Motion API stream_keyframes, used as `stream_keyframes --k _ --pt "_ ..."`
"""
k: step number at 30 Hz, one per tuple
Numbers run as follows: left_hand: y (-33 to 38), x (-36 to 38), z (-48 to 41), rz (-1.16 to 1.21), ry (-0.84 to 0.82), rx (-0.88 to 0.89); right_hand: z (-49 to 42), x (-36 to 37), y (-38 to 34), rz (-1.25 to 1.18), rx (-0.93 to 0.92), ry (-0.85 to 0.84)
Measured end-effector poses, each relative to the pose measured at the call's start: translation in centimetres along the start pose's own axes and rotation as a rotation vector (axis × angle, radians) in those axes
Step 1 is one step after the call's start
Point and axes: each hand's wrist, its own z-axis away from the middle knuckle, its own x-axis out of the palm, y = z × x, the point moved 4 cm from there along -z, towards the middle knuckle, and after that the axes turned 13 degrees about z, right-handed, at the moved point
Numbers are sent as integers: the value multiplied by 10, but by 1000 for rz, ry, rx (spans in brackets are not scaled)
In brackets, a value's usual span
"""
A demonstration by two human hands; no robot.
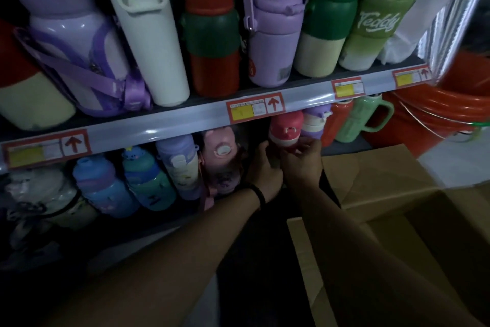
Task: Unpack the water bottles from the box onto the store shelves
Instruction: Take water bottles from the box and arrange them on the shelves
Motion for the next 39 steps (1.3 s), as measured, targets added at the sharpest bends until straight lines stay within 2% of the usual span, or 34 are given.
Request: stream_keyframes --k 7,16,20,23,28,33,36,39 --pt "-14 5 -2 31 102 49 6 -7 -8 43 -168 -31" --pt "-12 8 2 21 80 96 -3 -2 22 33 -90 -59" --pt "-26 5 -8 -63 103 73 -2 -2 17 52 -192 -116" --pt "-27 3 -4 -11 144 101 0 0 16 79 -272 -187" --pt "-42 2 7 97 202 91 -14 8 30 184 -329 -195" --pt "-50 7 15 136 102 127 -16 9 26 188 -348 -201" --pt "-49 7 15 147 98 134 -13 11 19 189 -385 -222" --pt "-51 2 14 204 99 58 -9 13 19 178 -377 -228"
